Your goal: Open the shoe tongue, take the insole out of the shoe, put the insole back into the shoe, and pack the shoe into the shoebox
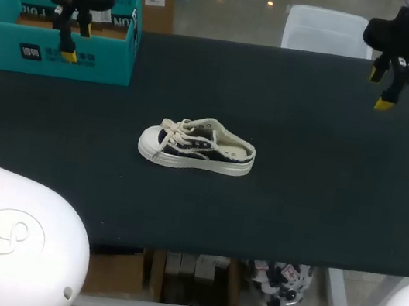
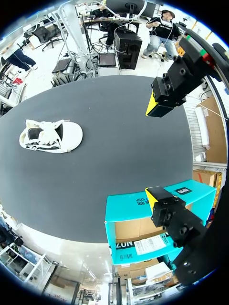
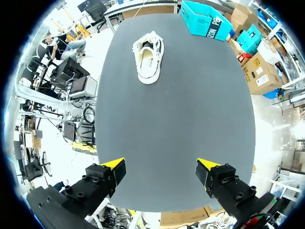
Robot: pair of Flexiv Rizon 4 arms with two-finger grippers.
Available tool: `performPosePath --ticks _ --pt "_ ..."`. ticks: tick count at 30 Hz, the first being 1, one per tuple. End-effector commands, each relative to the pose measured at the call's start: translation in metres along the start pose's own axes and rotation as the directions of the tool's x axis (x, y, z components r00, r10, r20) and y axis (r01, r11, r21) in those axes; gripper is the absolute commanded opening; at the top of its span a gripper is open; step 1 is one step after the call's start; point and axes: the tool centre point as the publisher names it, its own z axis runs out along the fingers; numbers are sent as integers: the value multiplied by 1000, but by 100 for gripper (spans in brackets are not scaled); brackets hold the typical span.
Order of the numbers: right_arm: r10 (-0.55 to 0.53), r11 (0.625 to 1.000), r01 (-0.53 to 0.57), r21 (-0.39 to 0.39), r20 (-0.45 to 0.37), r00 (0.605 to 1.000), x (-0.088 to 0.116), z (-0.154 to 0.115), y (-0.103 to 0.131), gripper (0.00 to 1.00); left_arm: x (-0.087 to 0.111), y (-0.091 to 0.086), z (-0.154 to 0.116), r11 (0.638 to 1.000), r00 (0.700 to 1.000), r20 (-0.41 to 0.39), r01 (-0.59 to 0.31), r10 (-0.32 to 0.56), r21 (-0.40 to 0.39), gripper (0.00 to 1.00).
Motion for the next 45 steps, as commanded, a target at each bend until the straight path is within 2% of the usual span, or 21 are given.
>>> performPosePath --ticks 1,8,9,16,21,25,28,30,31,44,45 --pt "15 999 -14 -48 21 1000 12 5 4 100 6 -7 -1 1000 1000 11 -10 10 15 100" --pt "37 984 -28 -177 48 998 23 25 29 100 14 -26 0 998 999 13 -48 48 44 100" --pt "43 977 -32 -211 47 998 24 28 34 100 15 -29 1 998 999 15 -51 50 43 100" --pt "46 944 -34 -328 29 999 30 57 68 100 20 -45 2 996 998 12 -69 69 53 100" --pt "65 916 -62 -396 -6 998 32 77 84 100 24 -52 0 995 1000 0 -19 20 94 100" --pt "81 895 -76 -439 -8 997 36 85 92 100 27 -59 -1 989 996 -54 84 -78 124 100" --pt "110 884 -107 -455 -19 994 39 90 97 100 29 -65 0 980 986 -93 148 -137 130 100" --pt "106 879 -106 -465 -25 994 40 91 98 100 29 -70 4 980 982 -75 180 -174 80 100" --pt "106 879 -106 -465 -25 994 40 91 98 100 30 -72 5 985 985 -68 162 -158 57 100" --pt "106 879 -106 -465 -25 994 40 91 98 100 30 -72 5 985 985 -68 162 -158 57 100" --pt "114 875 -109 -471 -19 993 39 92 98 100 30 -76 6 978 977 -73 205 -201 42 100"
